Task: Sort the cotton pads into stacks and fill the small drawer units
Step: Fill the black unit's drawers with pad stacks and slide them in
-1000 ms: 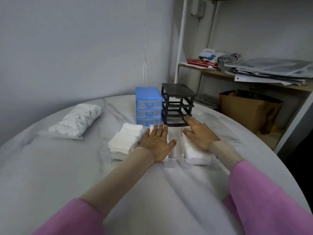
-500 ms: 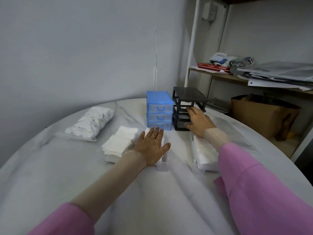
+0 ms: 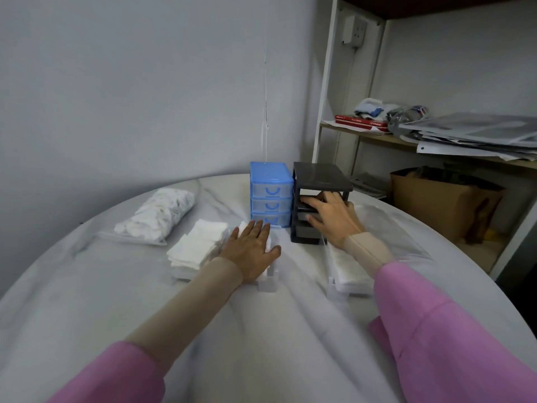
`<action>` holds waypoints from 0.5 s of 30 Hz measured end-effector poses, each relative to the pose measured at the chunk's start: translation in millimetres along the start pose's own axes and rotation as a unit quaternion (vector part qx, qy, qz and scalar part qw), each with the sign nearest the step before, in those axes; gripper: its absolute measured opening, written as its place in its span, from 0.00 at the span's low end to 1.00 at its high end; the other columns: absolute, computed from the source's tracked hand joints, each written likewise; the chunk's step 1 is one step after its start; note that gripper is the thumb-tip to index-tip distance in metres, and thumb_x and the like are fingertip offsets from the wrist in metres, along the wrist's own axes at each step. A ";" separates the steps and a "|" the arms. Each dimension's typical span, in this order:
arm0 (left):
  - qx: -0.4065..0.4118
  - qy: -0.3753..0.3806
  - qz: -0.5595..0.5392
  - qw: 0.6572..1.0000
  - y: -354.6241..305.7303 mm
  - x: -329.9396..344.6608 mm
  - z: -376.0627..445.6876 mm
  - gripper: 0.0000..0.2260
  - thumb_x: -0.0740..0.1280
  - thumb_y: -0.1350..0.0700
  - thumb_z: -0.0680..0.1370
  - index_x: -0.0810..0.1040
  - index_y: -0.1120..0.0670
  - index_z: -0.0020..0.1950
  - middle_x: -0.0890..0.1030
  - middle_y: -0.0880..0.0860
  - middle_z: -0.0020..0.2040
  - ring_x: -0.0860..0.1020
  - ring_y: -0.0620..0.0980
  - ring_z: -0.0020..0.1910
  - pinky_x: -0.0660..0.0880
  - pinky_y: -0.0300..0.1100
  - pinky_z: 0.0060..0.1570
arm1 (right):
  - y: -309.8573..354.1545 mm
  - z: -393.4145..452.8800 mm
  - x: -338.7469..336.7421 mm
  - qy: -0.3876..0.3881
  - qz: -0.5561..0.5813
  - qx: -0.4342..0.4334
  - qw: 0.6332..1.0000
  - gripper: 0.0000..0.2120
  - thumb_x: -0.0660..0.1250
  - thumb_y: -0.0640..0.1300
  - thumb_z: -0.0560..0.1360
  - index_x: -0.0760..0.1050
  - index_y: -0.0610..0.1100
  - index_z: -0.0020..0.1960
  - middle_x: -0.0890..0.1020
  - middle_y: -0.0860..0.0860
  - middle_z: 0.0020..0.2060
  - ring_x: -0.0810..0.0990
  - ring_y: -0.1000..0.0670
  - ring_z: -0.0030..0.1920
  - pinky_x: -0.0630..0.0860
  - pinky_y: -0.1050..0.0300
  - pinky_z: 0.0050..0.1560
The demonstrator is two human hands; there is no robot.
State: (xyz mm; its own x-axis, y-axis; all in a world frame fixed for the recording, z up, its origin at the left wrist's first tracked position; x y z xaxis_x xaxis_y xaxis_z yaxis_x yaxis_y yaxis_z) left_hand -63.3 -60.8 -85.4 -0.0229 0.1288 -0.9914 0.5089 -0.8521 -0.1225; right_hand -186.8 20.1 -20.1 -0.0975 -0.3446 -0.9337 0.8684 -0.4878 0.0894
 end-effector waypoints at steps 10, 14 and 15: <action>-0.002 -0.016 -0.016 1.000 2.0 -2.5 -3.4 0.28 0.47 0.44 0.82 0.42 0.54 0.77 0.43 0.51 0.78 0.41 0.47 0.76 0.40 0.48 0.73 | 9.3 -29.9 -9.7 0.007 0.026 0.000 1.000 0.21 0.57 0.51 0.79 0.62 0.52 0.72 0.67 0.47 0.67 0.60 0.47 0.69 0.60 0.47 0.66; 0.001 -0.031 -0.021 0.999 0.8 -6.0 -5.0 0.29 0.46 0.42 0.81 0.40 0.53 0.77 0.42 0.51 0.78 0.41 0.46 0.76 0.38 0.50 0.72 | 11.4 -42.6 -13.7 0.001 0.018 -0.016 1.000 0.23 0.58 0.50 0.79 0.60 0.51 0.73 0.67 0.49 0.66 0.62 0.48 0.68 0.58 0.50 0.67; 0.001 -0.037 -0.026 0.999 -0.4 -7.9 -5.6 0.29 0.45 0.41 0.81 0.40 0.53 0.76 0.42 0.51 0.78 0.41 0.46 0.76 0.37 0.50 0.72 | 11.5 -44.4 -13.5 0.005 0.023 -0.022 0.999 0.24 0.59 0.49 0.79 0.60 0.51 0.74 0.67 0.49 0.66 0.62 0.48 0.68 0.57 0.51 0.68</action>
State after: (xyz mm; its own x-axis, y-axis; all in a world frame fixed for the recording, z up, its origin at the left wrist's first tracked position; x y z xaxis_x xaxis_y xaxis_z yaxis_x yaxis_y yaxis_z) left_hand -58.5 -58.7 -77.2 -0.1128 0.1345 -0.9845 0.5035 -0.8464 -0.1733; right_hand -153.9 54.7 -21.8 -0.0515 -0.3575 -0.9325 0.8922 -0.4360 0.1179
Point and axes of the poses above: each hand's wrist, its own z-axis towards the middle knuckle, its own x-axis out of the palm, y = z × x, the point moved 8 cm from there along z, towards the middle knuckle
